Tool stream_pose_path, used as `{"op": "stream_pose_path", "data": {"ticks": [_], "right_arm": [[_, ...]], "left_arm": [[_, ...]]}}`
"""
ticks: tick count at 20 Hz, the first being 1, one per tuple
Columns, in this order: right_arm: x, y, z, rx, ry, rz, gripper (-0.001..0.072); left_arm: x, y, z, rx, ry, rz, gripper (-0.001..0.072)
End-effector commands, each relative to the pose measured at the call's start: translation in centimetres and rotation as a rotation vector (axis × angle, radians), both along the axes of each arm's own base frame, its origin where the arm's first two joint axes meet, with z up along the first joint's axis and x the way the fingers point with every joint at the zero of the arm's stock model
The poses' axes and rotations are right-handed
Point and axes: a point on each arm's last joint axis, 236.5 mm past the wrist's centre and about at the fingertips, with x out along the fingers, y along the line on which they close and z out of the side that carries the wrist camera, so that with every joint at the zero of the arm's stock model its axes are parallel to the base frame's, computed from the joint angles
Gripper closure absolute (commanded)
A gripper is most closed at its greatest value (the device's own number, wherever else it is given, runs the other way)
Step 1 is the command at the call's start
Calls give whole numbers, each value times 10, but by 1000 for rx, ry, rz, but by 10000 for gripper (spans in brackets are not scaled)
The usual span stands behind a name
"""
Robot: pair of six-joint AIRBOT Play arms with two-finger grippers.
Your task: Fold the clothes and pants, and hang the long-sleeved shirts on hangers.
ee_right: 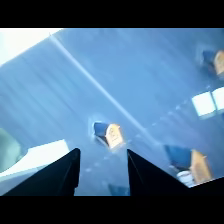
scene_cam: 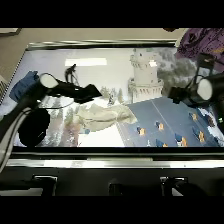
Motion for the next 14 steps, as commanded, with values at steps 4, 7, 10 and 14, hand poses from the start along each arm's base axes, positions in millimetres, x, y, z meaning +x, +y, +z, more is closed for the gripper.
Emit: {"op": "stream_pose_path", "data": {"ticks": [4,7,10,14], "right_arm": [[2,86,-77,739,88,189,218],[18,91,-117,745,105,172,218],[23,111,-150,874,183,138,224],[21,132,-178,944,252,133,229]], "left_arm": [[11,104,30,66,-50,111,95],[16,119,30,67,-51,146,95],[16,121,30,67,-50,151,95],[16,120,30,67,-50,150,95]]}}
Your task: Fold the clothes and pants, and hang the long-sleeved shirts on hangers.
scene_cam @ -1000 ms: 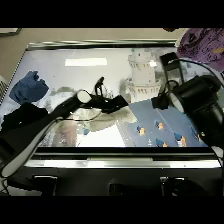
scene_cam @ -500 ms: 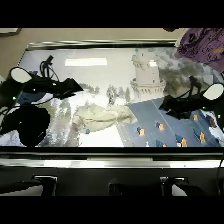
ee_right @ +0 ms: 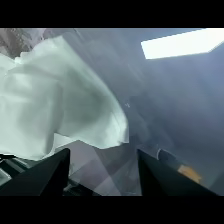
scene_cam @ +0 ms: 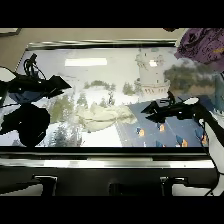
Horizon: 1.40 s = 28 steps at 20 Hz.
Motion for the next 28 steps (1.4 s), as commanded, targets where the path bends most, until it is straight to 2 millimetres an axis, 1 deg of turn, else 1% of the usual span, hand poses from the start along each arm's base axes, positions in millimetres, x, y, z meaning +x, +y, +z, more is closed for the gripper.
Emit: {"op": "stream_pose_path", "data": {"ticks": [1,3,5,7,8,9,11,13,15,16,18,20,22,23,24,26,28], "right_arm": [[0,21,-21,69,29,20,229],[-4,30,-26,65,34,47,229],[-3,38,-32,40,25,58,229],[-3,44,-42,8,42,51,229],[-8,45,-50,-14,64,62,229],[-11,45,-54,-24,83,65,270],[-10,47,-52,-11,85,58,283],[-10,49,-50,0,87,56,464],[-12,49,-49,4,87,62,683],[-11,50,-46,4,80,65,688],[-9,49,-36,-3,52,69,688],[-7,47,-24,-12,20,71,688],[-6,46,-14,-23,6,63,688],[-7,44,-11,-29,13,53,688],[-8,44,-10,-31,22,49,688],[-13,45,-9,-26,48,53,688],[-16,46,-8,-19,58,60,688]], "left_arm": [[0,2,1,1,-2,2,95],[0,2,1,1,-1,2,95],[0,2,1,1,-2,2,95],[0,2,1,1,-1,2,95],[0,2,1,1,0,1,95],[-1,2,0,-1,6,1,95],[-10,0,-2,-3,38,-18,95],[-18,0,-5,-5,73,-34,107],[-29,7,-10,10,121,-48,109],[-37,15,-20,47,153,-60,109],[-53,32,-48,110,207,-72,109],[-63,42,-84,100,259,-28,108],[-67,45,-117,45,289,65,108],[-67,42,-130,8,292,98,108],[-68,35,-138,-29,286,97,108],[-76,16,-151,-83,285,45,108],[-85,6,-168,-88,320,20,109]]}}
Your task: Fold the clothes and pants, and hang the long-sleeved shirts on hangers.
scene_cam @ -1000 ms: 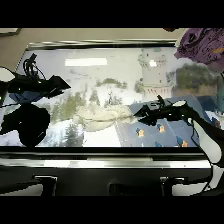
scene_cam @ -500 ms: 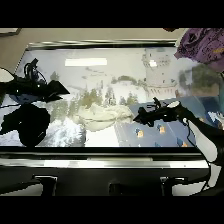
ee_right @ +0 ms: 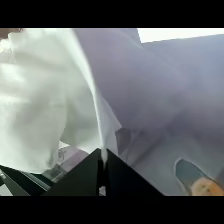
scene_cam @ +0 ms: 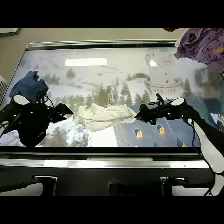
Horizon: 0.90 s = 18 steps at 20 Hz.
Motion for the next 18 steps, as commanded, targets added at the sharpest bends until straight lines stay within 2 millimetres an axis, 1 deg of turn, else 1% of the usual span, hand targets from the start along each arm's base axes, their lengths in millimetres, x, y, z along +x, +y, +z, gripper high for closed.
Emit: {"op": "stream_pose_path", "data": {"ticks": [1,2,5,11,12,13,14,16,18], "right_arm": [[-6,2,4,7,28,6,688],[-7,2,4,10,31,10,688],[-12,4,6,18,43,23,688],[-13,4,7,22,56,15,688],[-13,4,8,22,55,16,688],[-13,4,8,24,55,16,688],[-13,5,9,24,55,18,688],[-12,4,13,22,41,18,689],[-5,1,22,7,-8,5,691]], "left_arm": [[-7,-16,-29,-44,20,-3,109],[-4,-20,-31,-55,13,-1,109],[11,-27,-29,-90,-29,39,108],[15,-30,-29,-92,-38,51,117],[16,-32,-30,-97,-40,57,205],[18,-36,-30,-107,-39,64,453],[19,-40,-31,-113,-38,67,683],[19,-46,-30,-120,-45,60,690],[21,-44,-24,-119,-63,60,692]]}}
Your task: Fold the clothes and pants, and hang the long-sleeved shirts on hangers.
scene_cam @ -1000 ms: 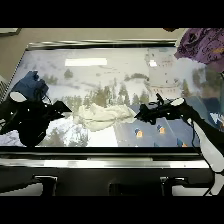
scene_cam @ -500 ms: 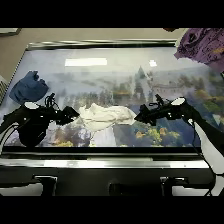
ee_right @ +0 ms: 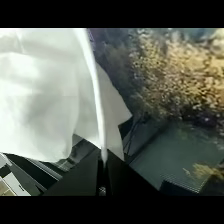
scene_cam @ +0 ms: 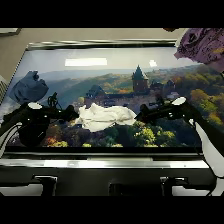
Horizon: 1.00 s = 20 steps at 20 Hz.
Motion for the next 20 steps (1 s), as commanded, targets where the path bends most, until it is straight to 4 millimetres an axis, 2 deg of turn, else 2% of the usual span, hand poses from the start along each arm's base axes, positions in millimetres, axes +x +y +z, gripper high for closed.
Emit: {"op": "stream_pose_path", "data": {"ticks": [1,3,5,7,8,10,12,14,15,17,18,20], "right_arm": [[13,-6,16,-33,-83,-14,691],[32,-12,48,-73,-200,4,692],[57,-18,105,-114,-376,7,692],[79,-32,184,-192,-602,-19,693],[85,-42,233,-247,-731,-44,693],[80,-64,337,-354,-995,-118,693],[46,-90,436,-470,-1229,-216,692],[-6,-119,514,-588,-1406,-333,692],[-33,-133,542,-639,-1466,-397,692],[-89,-157,582,-703,-1555,-524,692],[-113,-164,595,-715,-1588,-572,692],[-145,-168,608,-692,-1625,-627,692]], "left_arm": [[8,0,13,-2,-52,0,693],[30,14,51,15,-178,5,695],[61,40,120,74,-368,33,696],[79,69,210,143,-566,77,696],[81,81,260,173,-669,103,696],[68,99,355,235,-864,156,696],[37,113,439,314,-1037,217,695],[-5,126,499,408,-1159,292,695],[-27,134,521,460,-1203,337,695],[-69,146,550,541,-1265,430,694],[-88,149,561,564,-1286,472,694],[-119,151,576,604,-1330,516,693]]}}
